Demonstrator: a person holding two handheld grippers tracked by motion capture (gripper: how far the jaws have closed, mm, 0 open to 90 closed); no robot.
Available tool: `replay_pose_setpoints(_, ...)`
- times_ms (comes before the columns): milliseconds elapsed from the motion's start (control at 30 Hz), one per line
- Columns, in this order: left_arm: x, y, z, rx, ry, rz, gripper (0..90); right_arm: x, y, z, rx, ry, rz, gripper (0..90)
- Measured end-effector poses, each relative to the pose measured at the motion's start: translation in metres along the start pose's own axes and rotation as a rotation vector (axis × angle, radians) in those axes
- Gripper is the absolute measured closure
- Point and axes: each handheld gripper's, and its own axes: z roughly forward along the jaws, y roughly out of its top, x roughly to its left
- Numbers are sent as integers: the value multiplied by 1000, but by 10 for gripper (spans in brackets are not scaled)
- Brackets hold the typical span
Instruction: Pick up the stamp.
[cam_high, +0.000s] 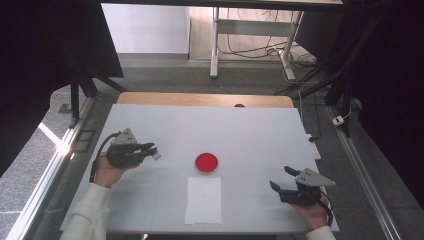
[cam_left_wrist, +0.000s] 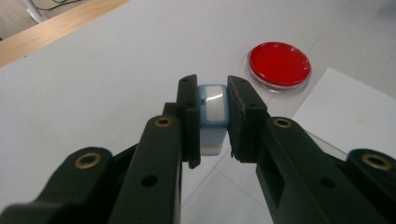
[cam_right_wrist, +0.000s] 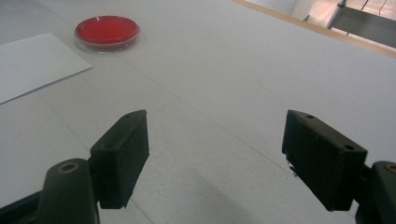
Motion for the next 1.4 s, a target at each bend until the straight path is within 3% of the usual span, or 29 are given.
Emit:
replay_pose_setpoints(167,-5,6,-4,-42,-39,-23,758,0,0,0,-1,1,1,226)
replay_pose_setpoints(733,-19,19,-7,-105,-98,-35,758,0,0,1,3,-4,0,226)
replay_pose_setpoints(1067,-26,23,-5,-118,-104,-46,758,0,0,1,-1,1,1,226)
replay_pose_setpoints(1400,-34,28,0,-130,-147,-47,758,0,-1,1,-2,1,0,226)
